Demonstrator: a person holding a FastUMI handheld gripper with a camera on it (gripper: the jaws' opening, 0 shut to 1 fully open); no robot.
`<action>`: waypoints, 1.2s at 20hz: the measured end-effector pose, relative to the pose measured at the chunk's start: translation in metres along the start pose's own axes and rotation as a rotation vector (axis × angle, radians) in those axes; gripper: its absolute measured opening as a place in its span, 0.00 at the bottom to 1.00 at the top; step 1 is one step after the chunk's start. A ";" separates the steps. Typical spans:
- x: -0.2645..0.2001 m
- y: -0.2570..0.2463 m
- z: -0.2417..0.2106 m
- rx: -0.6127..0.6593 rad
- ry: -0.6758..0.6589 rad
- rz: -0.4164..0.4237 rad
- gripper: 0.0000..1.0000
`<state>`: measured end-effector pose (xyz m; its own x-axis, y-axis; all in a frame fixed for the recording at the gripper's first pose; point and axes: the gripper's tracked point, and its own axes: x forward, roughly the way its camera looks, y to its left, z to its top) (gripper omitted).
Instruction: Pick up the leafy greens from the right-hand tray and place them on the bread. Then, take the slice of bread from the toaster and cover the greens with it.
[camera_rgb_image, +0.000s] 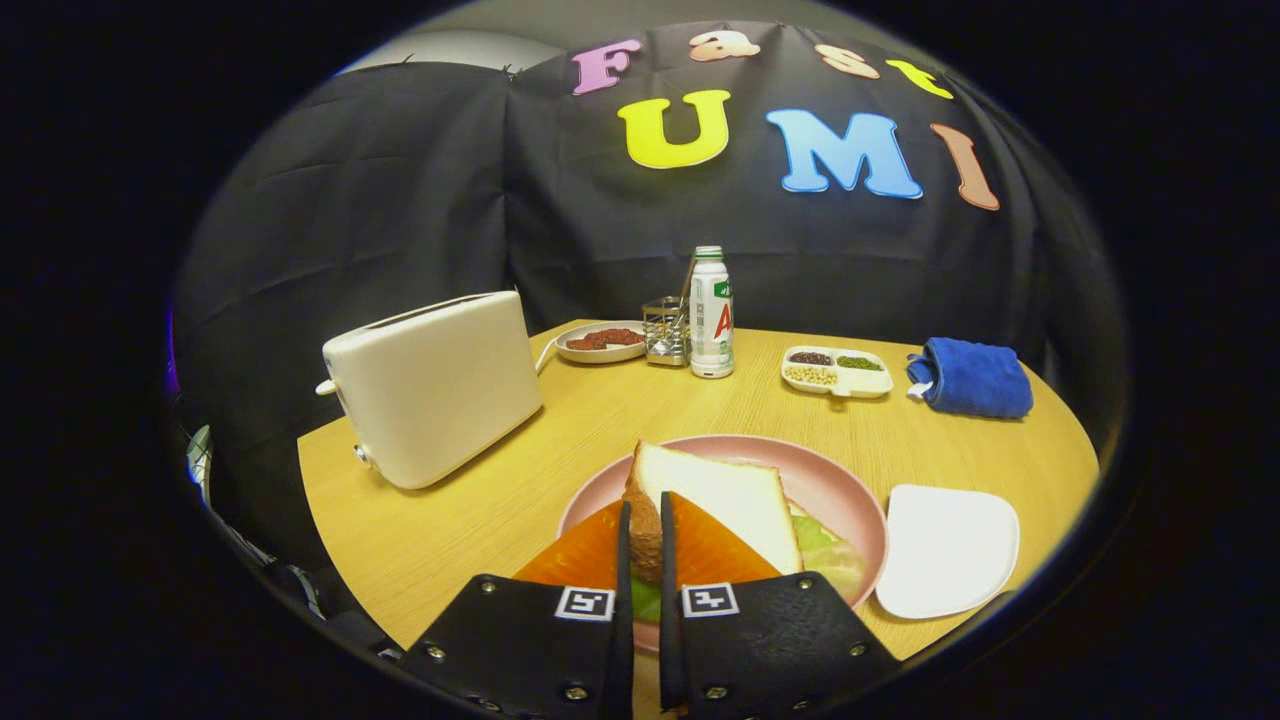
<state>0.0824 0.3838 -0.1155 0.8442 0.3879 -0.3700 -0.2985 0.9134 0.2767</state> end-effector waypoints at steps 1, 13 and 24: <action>0.002 0.001 -0.003 0.007 0.015 0.010 0.11; 0.002 0.012 -0.014 0.041 0.014 0.089 0.28; -0.030 -0.030 0.042 0.041 -0.153 -0.004 0.36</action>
<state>0.0843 0.3399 -0.0755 0.9042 0.3579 -0.2330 -0.2790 0.9081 0.3122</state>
